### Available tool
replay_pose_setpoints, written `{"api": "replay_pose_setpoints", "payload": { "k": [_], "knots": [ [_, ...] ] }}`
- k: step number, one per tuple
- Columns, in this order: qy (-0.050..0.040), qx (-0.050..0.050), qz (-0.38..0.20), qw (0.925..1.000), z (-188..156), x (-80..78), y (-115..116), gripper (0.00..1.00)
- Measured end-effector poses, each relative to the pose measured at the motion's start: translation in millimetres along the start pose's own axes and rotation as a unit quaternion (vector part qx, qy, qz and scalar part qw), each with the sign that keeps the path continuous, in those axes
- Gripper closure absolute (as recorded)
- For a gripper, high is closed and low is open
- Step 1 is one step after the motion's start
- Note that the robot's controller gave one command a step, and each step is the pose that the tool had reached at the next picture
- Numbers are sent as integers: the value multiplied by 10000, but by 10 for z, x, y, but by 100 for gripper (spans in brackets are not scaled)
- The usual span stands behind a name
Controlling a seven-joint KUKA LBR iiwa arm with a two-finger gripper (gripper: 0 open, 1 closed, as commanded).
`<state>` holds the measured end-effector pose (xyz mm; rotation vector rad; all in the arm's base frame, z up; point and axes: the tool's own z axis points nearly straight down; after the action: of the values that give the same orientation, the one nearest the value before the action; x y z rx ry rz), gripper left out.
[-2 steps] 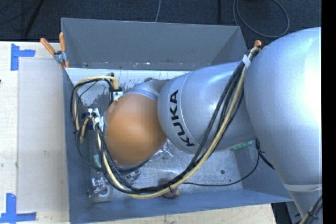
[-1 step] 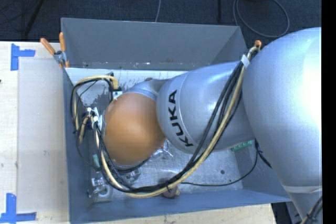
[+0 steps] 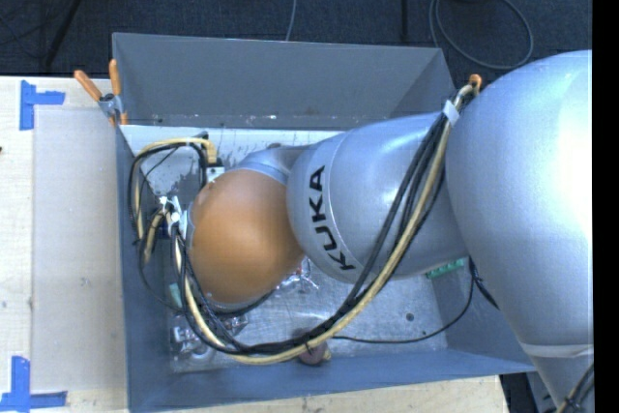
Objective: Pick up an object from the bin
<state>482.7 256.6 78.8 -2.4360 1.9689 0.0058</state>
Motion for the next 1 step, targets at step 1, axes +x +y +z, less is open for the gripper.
{"api": "replay_pose_setpoints", "payload": {
  "k": [1],
  "knots": [
    [30, -28, 40, 10000, -80, -7, 0, 100]
  ]
}}
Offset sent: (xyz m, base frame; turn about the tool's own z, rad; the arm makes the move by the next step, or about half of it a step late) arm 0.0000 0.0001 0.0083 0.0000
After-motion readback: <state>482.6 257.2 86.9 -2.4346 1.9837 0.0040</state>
